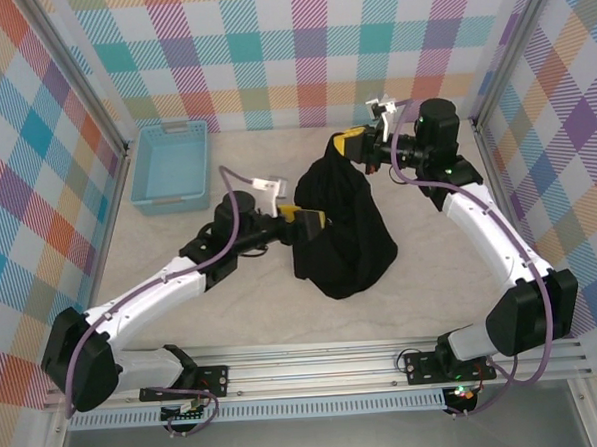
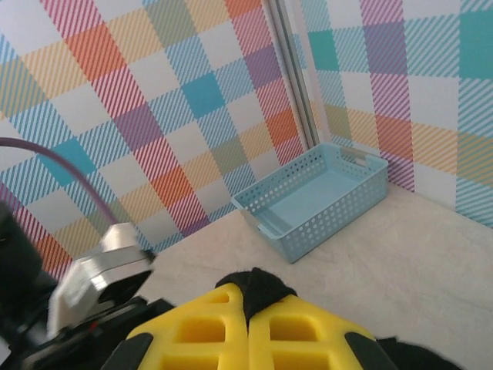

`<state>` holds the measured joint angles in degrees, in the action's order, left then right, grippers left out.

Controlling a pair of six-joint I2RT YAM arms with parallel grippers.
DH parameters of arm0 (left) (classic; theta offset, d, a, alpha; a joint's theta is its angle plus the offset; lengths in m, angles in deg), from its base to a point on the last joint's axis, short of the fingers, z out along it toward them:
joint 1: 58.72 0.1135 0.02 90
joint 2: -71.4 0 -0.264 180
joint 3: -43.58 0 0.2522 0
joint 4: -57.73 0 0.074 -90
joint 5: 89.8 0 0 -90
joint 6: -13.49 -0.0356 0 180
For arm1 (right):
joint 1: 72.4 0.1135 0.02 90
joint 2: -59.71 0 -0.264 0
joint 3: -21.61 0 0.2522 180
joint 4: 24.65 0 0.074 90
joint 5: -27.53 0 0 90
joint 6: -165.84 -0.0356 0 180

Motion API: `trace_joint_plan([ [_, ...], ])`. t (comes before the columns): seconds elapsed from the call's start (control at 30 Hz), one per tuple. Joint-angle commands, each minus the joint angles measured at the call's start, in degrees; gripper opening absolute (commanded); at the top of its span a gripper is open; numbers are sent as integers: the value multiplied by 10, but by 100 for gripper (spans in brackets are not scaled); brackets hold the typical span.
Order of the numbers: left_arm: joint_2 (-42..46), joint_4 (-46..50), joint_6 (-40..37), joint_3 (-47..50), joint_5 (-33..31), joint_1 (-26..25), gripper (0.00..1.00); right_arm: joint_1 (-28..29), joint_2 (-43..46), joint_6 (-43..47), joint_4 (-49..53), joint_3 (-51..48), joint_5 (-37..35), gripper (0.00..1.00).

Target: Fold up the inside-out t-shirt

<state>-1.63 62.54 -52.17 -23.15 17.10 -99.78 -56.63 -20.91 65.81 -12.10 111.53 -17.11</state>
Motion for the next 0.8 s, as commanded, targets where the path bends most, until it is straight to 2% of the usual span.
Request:
trace_joint_plan([
  [0.0, -52, 23, -25, -50, -1, -5, 71, 2, 22, -28, -32, -7, -8, 0],
  [0.03, -70, 43, -33, -67, -10, -6, 55, 2, 26, -26, -25, -5, -14, 0],
  [0.13, -80, 81, -42, -72, -98, 23, 22, -3, 49, 15, 45, 20, -54, 0],
  [0.17, -74, 66, -32, -54, -109, 45, 15, -8, 58, 20, 50, 24, -57, 0],
  [0.23, -77, 15, -14, -25, -94, 99, 12, -20, 74, 3, 27, 22, -38, 0],
  [0.27, -89, 3, -8, -31, -57, 123, 14, -21, 80, -11, 13, 22, -26, 0],
  [0.3, -104, -3, -5, -49, -21, 132, 21, -21, 80, -33, -6, 22, -10, 0],
  [0.4, -129, -13, 1, -90, 47, 119, 36, -19, 70, -83, -45, 23, 12, 0],
  [0.53, -73, -9, -25, -62, 34, 79, 53, -18, 63, -70, -14, 32, -13, 0],
  [0.63, -48, -14, -38, -50, 30, 58, 68, -18, 59, -74, -16, 31, -5, 0],
  [0.77, -93, 13, -75, -91, 21, 54, 73, -17, 60, -70, -19, 25, 12, 0],
])
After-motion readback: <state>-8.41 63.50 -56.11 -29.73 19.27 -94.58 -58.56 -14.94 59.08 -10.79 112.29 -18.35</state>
